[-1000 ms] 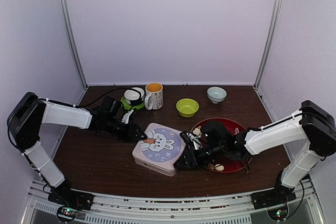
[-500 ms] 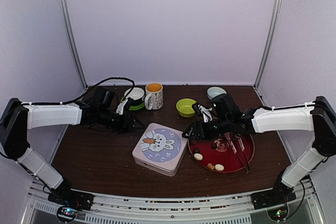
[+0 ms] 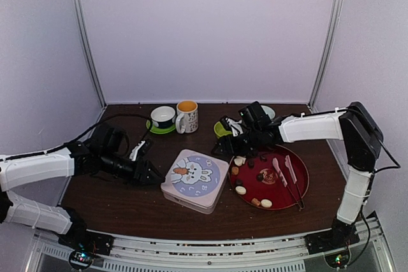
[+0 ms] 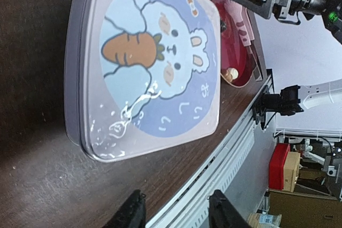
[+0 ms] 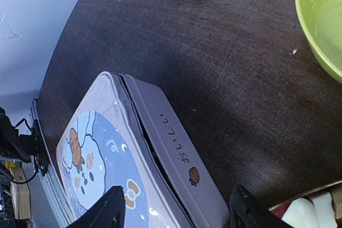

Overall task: Pack the chocolate
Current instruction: Press the box lid onto the packing box.

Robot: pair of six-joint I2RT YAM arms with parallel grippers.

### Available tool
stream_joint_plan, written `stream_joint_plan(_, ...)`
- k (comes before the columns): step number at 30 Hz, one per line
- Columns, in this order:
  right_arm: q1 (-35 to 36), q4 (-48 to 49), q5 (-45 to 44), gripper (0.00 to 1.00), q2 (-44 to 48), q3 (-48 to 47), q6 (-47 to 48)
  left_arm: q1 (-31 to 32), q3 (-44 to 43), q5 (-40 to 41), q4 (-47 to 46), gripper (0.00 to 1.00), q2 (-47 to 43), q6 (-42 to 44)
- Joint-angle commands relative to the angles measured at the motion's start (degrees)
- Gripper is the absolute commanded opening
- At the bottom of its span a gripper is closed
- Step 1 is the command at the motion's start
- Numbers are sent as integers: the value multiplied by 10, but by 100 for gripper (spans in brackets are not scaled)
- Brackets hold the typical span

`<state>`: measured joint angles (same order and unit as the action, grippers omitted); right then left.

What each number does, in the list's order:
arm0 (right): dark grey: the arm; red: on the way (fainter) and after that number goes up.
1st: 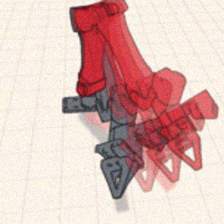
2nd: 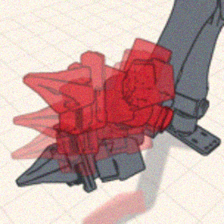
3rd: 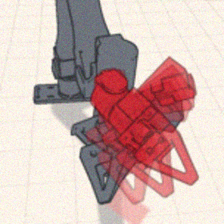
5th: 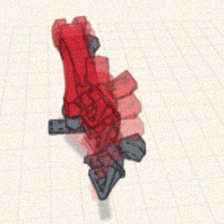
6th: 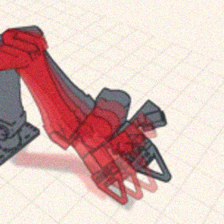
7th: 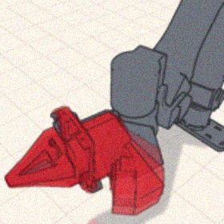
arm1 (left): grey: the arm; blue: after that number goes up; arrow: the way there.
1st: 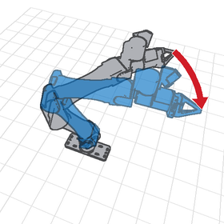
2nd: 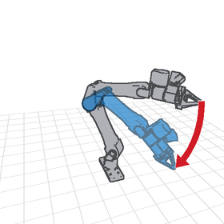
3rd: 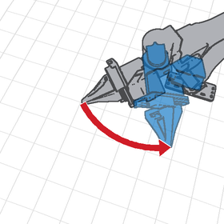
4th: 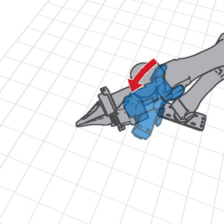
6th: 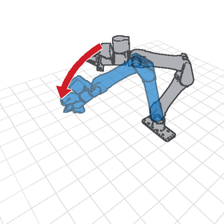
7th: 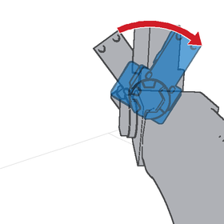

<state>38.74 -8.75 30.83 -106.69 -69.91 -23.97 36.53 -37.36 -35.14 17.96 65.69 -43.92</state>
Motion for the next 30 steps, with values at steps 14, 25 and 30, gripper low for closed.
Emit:
stream_joint_plan(14,-2,53,158,59,-55,10,-21,38,106,-8,-263,31,78,-133)
stream_joint_plan(25,32,165,186,54,-13,90,-106,8,78,66,-258,30,121,-119)
stream_joint_plan(30,67,274,188,53,18,158,-186,-30,68,79,-218,30,109,-92)
